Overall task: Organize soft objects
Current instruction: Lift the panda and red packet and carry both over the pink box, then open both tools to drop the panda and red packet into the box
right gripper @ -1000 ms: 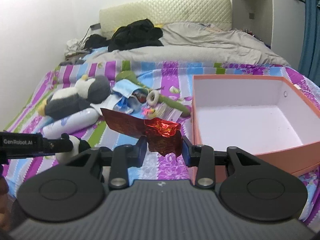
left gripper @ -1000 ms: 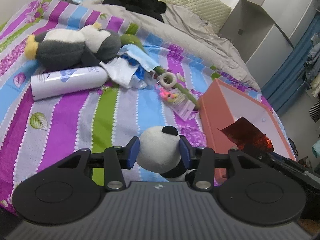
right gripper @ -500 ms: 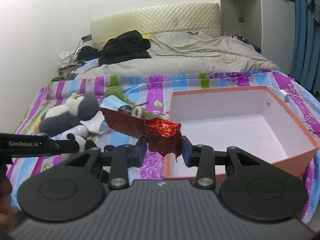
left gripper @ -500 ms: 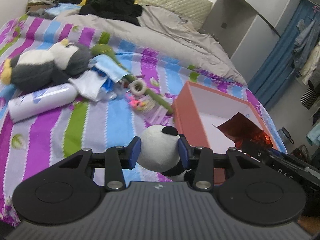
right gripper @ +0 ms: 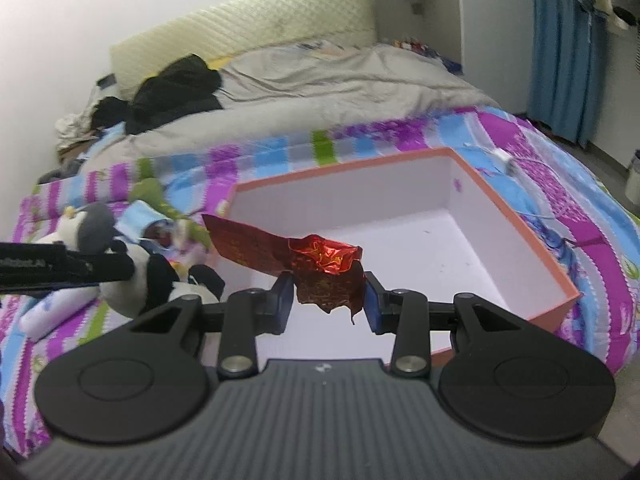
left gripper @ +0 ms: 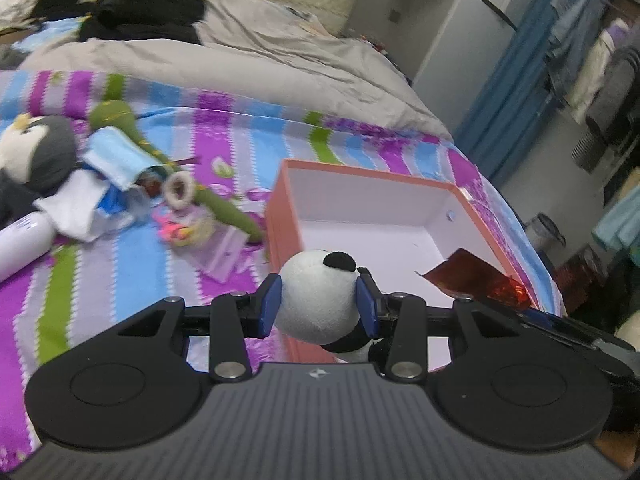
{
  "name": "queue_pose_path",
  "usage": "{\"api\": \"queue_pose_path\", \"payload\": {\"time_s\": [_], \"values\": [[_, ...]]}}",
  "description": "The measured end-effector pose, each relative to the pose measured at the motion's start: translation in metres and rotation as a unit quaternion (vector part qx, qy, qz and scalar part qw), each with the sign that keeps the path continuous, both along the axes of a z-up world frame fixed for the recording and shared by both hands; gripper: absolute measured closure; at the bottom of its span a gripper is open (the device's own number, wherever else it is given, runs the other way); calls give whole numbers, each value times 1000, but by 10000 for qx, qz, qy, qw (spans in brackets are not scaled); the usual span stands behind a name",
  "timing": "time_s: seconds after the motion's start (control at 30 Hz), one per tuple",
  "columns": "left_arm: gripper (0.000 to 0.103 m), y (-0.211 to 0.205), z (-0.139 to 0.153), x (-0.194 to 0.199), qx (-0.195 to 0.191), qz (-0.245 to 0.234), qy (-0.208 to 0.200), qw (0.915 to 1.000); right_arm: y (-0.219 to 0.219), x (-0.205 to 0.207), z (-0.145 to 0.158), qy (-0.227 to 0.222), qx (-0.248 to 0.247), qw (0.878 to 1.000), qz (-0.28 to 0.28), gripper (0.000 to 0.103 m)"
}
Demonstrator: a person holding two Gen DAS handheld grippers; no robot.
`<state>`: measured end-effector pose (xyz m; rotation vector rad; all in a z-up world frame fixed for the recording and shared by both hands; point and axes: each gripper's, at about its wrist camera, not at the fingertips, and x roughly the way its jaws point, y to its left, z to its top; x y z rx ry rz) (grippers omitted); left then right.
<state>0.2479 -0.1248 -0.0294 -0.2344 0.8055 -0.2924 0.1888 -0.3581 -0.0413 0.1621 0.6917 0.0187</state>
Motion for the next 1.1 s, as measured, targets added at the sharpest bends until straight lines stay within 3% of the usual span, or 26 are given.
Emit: {"api": "queue_pose_path", "payload": {"time_s": [0.6, 0.67, 0.8, 1.1], "values": [[55, -78, -41, 97, 349, -648, 478, 9961, -52, 71, -60, 929, 92, 9953, -271, 61], [55, -79, -46, 101, 359, -610, 534, 9961, -53, 75, -64, 981, 73, 9948, -271, 61], [48, -80, -52, 106, 507, -566, 577, 9954, -56, 79, -70, 1034, 88, 9942, -271, 43], [47, -77, -40, 92, 507, -610, 419, 9960, -54, 66, -62, 941, 125, 9952, -254, 43]]}}
